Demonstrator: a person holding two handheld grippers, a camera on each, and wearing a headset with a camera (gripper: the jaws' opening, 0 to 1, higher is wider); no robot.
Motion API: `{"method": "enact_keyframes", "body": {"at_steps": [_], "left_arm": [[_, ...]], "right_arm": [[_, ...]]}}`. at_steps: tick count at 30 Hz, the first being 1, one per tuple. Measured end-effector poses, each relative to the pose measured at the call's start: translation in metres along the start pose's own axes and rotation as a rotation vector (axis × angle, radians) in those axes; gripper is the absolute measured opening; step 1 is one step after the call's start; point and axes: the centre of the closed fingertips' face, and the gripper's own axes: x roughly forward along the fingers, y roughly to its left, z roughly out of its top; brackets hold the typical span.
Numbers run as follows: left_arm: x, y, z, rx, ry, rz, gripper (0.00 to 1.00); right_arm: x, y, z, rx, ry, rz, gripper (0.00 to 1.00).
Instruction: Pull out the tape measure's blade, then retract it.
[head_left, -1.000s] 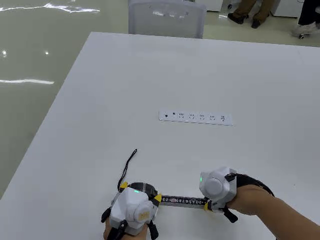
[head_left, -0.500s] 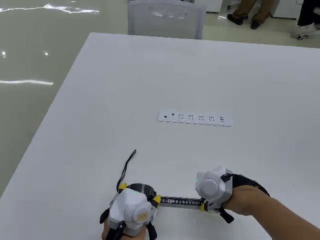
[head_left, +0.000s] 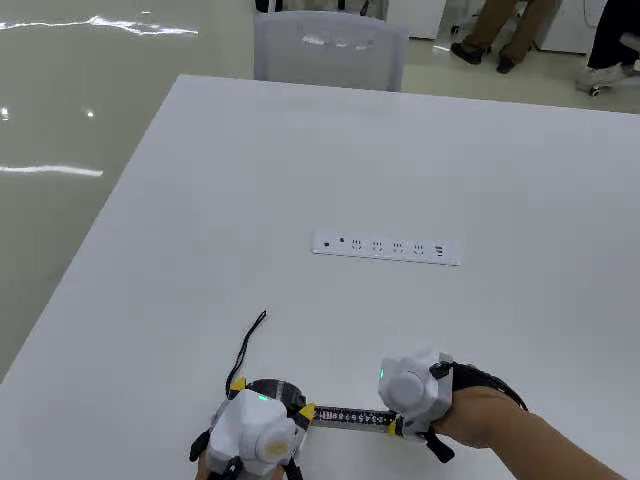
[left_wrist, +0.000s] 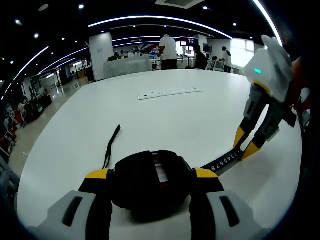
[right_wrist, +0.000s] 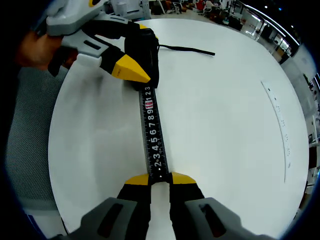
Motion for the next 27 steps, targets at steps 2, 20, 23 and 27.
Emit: {"method": "enact_keyframes", "body": {"at_steps": [2, 20, 23, 27], "left_arm": [[-0.001, 0.000, 0.001, 0.000, -0.001, 0.000, 0.58], [-0.003, 0.000, 0.001, 0.000, 0.000, -0.003, 0.58], [0.000, 0.001, -0.001, 0.000, 0.001, -0.003, 0.58], [0.000, 0.001, -0.001, 0.001, 0.001, -0.004, 0.58]], "right_arm": [[0.000, 0.000, 0.002, -0.001, 0.000, 0.001, 0.12], [0.005, -0.001, 0.011, -0.009, 0.001, 0.002, 0.12], [0.003, 0.000, 0.013, -0.007, -0.004, 0.002, 0.12], [0.005, 0.001, 0.015, -0.011, -0.007, 0.003, 0.12]]}}
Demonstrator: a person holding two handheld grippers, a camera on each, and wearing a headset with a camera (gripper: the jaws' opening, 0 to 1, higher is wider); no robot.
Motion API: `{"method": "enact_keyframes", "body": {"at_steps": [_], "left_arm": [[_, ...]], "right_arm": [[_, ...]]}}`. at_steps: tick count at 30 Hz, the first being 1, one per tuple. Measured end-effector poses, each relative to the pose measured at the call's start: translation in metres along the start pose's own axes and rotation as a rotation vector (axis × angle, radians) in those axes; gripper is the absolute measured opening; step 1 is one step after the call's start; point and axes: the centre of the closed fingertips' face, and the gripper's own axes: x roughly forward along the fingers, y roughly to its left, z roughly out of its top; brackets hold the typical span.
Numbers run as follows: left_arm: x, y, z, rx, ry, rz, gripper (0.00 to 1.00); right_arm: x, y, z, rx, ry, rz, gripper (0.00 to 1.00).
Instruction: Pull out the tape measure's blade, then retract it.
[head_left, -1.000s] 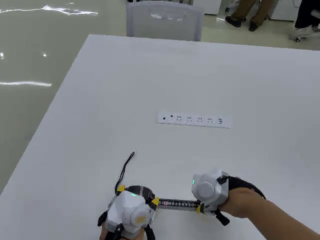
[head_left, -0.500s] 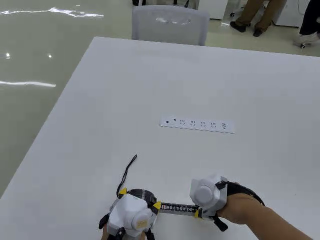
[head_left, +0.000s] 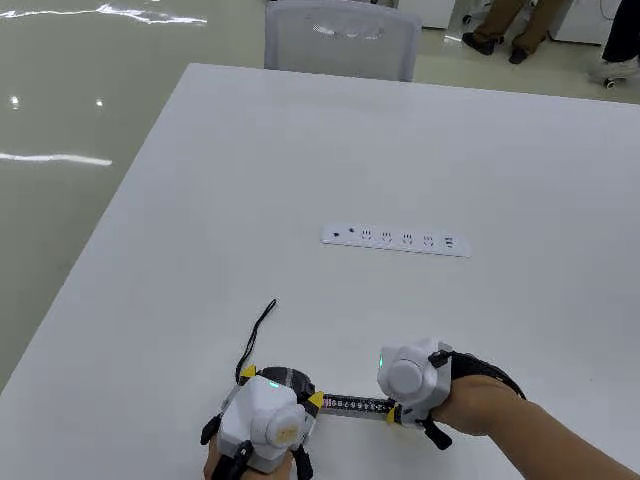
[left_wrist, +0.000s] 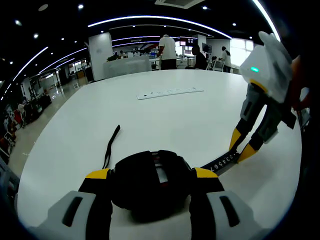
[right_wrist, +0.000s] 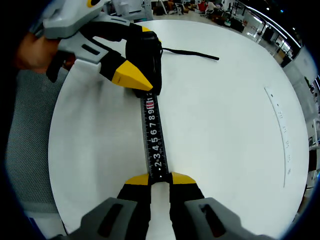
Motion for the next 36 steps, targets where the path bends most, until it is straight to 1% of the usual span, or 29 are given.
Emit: {"method": "enact_keyframes", "body": {"at_steps": [11, 15, 26, 36], "left_arm": [[0.001, 0.000, -0.001, -0.003, 0.000, -0.002, 0.58], [0.001, 0.000, -0.001, -0.003, 0.001, -0.003, 0.58], [0.004, 0.001, -0.002, -0.002, 0.002, -0.004, 0.58], [0.001, 0.000, 0.000, -0.002, 0.001, -0.002, 0.58]], "right_arm": [[0.000, 0.000, 0.004, 0.001, -0.010, 0.000, 0.12], [0.003, -0.001, 0.004, 0.006, -0.012, -0.002, 0.12], [0.000, 0.003, 0.011, 0.001, -0.017, 0.000, 0.12], [0.006, 0.001, 0.013, -0.009, -0.027, 0.002, 0.12]]}}
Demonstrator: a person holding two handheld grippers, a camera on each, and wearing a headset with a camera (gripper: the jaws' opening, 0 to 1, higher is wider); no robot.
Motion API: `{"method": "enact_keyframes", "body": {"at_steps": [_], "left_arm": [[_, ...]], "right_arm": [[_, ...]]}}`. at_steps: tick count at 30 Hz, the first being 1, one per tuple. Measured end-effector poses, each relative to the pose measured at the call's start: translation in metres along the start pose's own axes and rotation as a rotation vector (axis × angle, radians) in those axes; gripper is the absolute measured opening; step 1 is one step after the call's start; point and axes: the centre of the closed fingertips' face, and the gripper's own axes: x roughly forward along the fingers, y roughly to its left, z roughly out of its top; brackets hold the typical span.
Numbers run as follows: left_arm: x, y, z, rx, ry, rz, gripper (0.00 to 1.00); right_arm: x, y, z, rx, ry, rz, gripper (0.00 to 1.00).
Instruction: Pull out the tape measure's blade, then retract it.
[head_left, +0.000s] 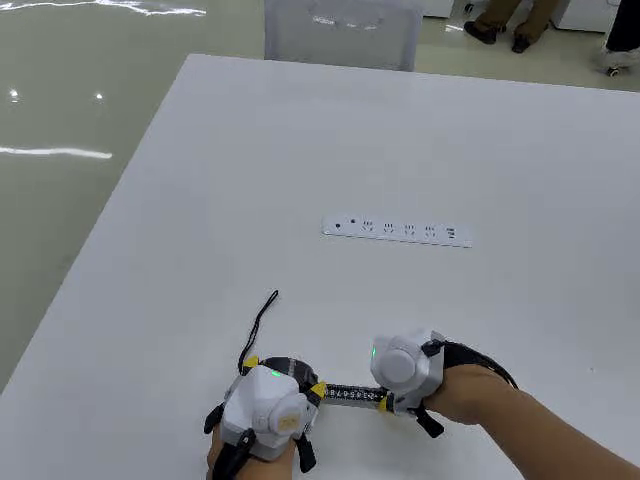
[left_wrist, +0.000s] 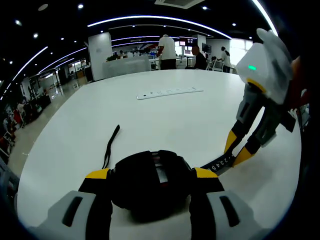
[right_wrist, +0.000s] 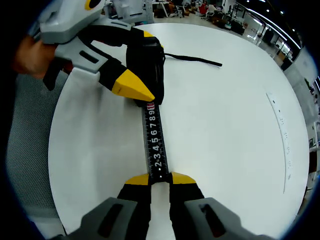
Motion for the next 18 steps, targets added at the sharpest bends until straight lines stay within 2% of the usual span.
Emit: {"method": "enact_keyframes", "body": {"at_steps": [10, 11, 18], "left_arm": [[-0.0043, -0.0012, 0.0042, -0.003, -0.003, -0.002, 0.58], [-0.0048, -0.0005, 0.0041, -0.003, -0.007, -0.004, 0.58], [-0.0009, 0.0008, 0.0014, -0.002, -0.003, -0.005, 0.58]], "right_arm": [[0.0010, -0.0002, 0.0017, 0.004, 0.007, 0.000, 0.12], [0.0010, 0.0002, 0.0023, -0.016, 0.011, 0.002, 0.12], [0.0022, 0.0010, 0.0065, -0.010, 0.007, 0.005, 0.12]]}}
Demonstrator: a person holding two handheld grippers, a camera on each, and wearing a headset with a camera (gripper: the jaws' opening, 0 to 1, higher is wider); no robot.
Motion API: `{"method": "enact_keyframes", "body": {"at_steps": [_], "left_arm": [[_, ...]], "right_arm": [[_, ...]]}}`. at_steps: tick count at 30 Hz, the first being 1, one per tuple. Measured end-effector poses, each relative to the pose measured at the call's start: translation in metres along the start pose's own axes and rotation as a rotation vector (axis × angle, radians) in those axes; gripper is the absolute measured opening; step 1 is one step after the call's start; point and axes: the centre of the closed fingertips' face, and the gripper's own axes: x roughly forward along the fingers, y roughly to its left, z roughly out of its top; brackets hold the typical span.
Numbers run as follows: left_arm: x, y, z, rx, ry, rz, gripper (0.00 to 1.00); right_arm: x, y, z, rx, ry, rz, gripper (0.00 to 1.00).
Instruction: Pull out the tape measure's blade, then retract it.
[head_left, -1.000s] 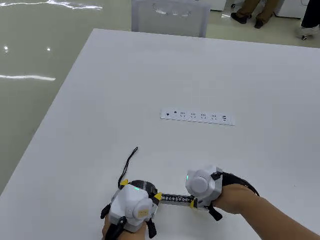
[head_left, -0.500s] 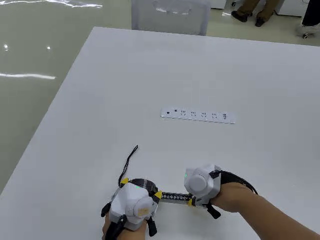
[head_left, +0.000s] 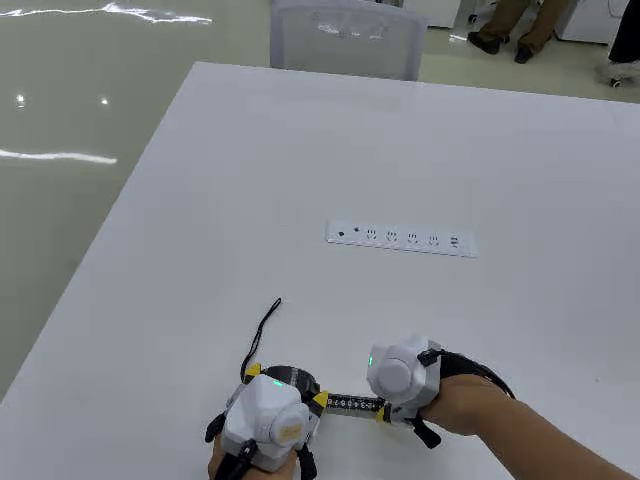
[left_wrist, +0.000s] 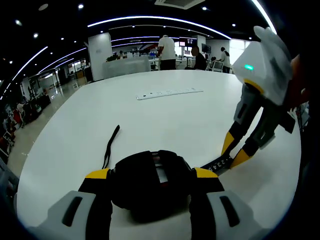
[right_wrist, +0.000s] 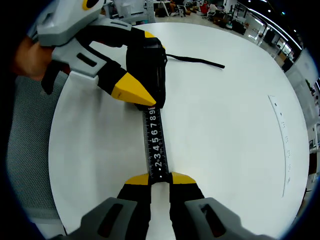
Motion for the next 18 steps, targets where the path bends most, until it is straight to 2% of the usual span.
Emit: {"method": "enact_keyframes", "body": {"at_steps": [10, 18], "left_arm": [[0.004, 0.001, -0.003, 0.002, 0.000, -0.008, 0.58], [0.000, 0.000, -0.002, 0.001, 0.004, -0.008, 0.58]], "right_arm": [[0.002, 0.000, 0.004, 0.006, -0.014, 0.003, 0.12], [0.007, 0.003, 0.010, 0.004, -0.024, 0.007, 0.12]]}}
